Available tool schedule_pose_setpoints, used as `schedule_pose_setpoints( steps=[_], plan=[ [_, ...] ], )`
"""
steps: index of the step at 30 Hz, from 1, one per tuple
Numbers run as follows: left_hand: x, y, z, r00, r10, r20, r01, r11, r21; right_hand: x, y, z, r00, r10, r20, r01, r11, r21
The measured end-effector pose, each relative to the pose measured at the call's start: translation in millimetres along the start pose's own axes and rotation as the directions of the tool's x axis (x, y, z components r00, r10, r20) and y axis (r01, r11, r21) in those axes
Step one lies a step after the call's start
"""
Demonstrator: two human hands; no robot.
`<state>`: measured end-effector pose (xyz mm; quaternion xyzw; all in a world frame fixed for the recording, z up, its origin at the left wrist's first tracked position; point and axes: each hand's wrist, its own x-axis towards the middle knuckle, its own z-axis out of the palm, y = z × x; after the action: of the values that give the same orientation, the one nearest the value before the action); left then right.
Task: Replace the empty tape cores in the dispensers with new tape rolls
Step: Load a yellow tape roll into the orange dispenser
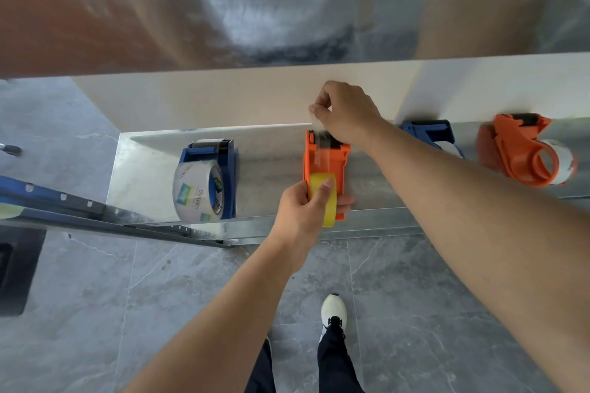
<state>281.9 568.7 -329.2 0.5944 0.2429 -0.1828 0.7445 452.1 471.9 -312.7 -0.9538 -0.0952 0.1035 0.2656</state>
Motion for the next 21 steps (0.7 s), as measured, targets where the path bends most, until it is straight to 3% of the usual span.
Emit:
schedule_pose_setpoints(
  steps=[7, 17, 21],
  plan=[
    [-3.0, -7.7, -10.6, 0.994, 0.035, 0.106, -0.039, 0.999, 0.029, 3.5, 3.7, -5.3, 0.996, 0.064, -0.068, -0.064, 0.998, -0.005],
    [-3.8, -16.5, -23.2, 0.984, 0.053, 0.172, -0.069, 0.994, 0.087, 6.5, 11.4, -16.8, 0.989, 0.134, 0.068, -0.144, 0.972, 0.186],
    [0.0, -16.6, -23.2, 0.985, 0.054, 0.162, -0.069, 0.994, 0.090, 5.4, 8.8, -19.4, 0.993, 0.112, 0.045, -0.120, 0.967, 0.226]
  ],
)
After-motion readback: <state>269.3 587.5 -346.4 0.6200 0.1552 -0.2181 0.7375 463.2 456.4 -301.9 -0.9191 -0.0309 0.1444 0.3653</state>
